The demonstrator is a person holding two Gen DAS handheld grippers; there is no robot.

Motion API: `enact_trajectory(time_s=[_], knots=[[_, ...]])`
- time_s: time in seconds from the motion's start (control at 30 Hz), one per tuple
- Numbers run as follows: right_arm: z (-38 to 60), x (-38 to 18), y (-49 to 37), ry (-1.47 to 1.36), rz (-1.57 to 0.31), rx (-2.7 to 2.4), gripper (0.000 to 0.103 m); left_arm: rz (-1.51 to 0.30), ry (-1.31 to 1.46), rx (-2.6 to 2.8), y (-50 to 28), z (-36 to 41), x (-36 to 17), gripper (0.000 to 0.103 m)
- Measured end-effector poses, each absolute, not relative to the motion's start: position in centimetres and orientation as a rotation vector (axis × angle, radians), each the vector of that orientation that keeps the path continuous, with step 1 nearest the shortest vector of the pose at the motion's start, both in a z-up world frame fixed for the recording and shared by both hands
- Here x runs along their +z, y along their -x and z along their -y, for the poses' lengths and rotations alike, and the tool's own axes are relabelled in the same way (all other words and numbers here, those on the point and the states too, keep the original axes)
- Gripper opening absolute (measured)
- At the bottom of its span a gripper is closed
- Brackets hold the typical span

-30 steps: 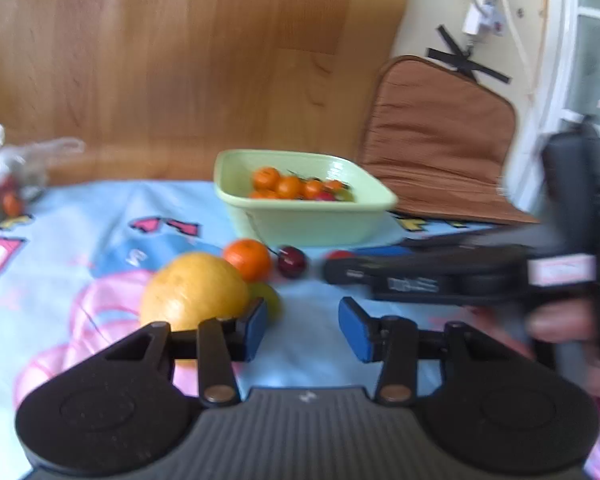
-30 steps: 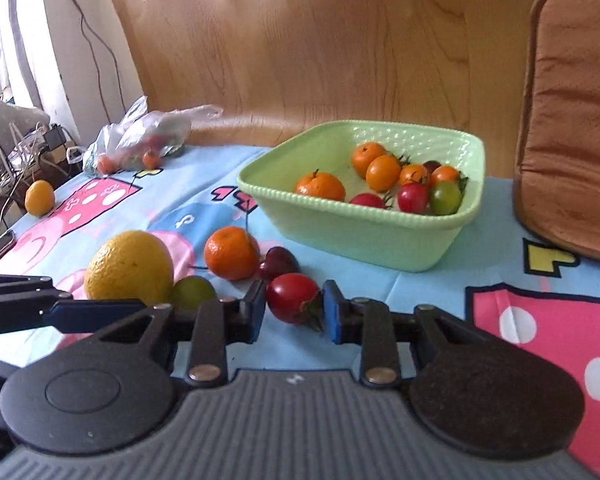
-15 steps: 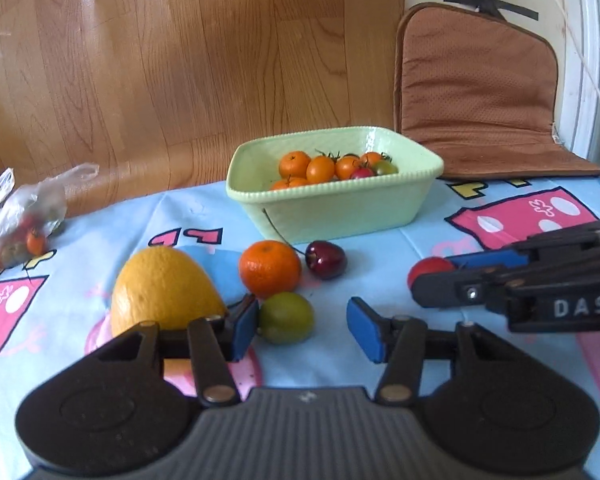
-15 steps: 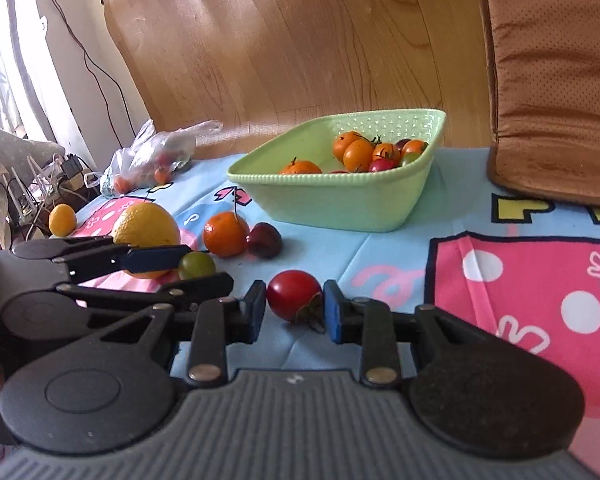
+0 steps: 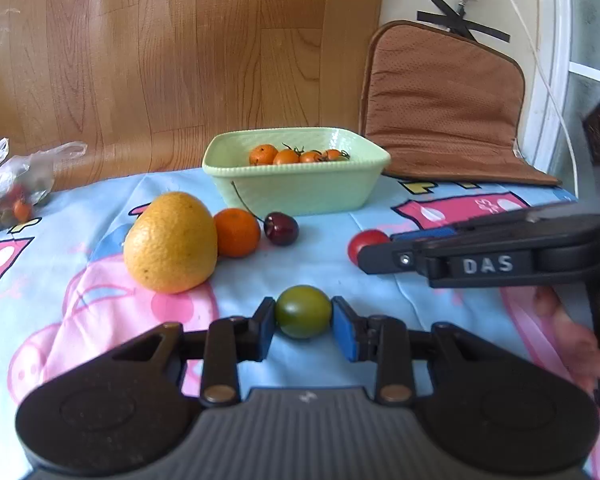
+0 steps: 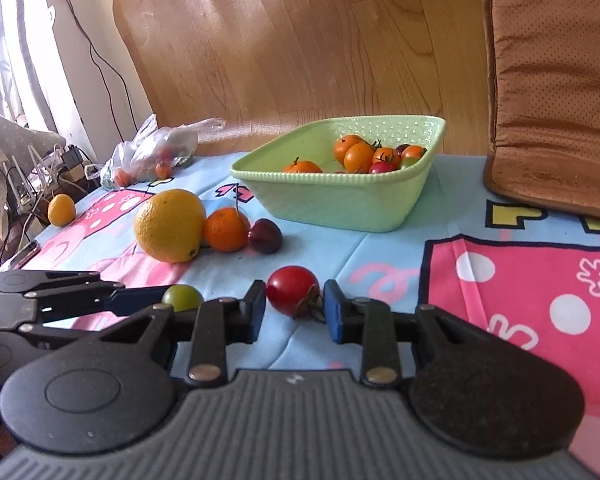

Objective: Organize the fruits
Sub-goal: 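Grasp a green tomato with the left tool while the right tool grasps a red tomato, then carry both tomatoes over the basket and open both tools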

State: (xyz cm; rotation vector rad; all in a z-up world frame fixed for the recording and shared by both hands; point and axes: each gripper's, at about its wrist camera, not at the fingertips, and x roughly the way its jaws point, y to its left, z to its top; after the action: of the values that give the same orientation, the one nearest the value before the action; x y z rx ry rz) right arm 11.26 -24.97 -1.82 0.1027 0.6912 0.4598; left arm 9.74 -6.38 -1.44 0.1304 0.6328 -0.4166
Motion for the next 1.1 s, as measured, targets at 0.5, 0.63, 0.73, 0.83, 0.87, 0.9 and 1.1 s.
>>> enact_trajectory(time_s=[0.5,0.63,0.73,0.83,0.87,0.9,1.1], knots=[[22.8,-1.9,-11.1,0.056,-0.687,0.399,0.04,-0.646,-0.122,-0.36,-9.3,5.3,-1.8,0.039],[22.5,-2.0,-11.8,0.054,-0.689,0.395,0.043,-0.636,-0.12,-0.358,-8.3,5.0,-1.9,0.033],[22.5,-1.9,-11.8,0.044,-0.683,0.402,0.032,-0.638,-0.118,-0.369,-8.2,5.0,-1.6,0.029],[23.1,-1.1,-10.8,0.002,-0.65,0.422,0.032,-0.603,-0.097,-0.408,-8.7,5.0,-0.1,0.029],[23.3,-0.6,-10.4,-0.006,-0.627,0.423,0.032,-0.588,-0.098,-0.423,-9.3,5.2,0.6,0.029],[23.5,0.1,-10.3,-0.003,-0.598,0.418,0.032,-0.578,-0.098,-0.439,-10.1,5.5,1.3,0.029],[24.9,1.6,-14.8,-0.022,-0.533,0.323,0.032,-0.559,-0.063,-0.477,-19.3,8.5,4.5,0.029]])
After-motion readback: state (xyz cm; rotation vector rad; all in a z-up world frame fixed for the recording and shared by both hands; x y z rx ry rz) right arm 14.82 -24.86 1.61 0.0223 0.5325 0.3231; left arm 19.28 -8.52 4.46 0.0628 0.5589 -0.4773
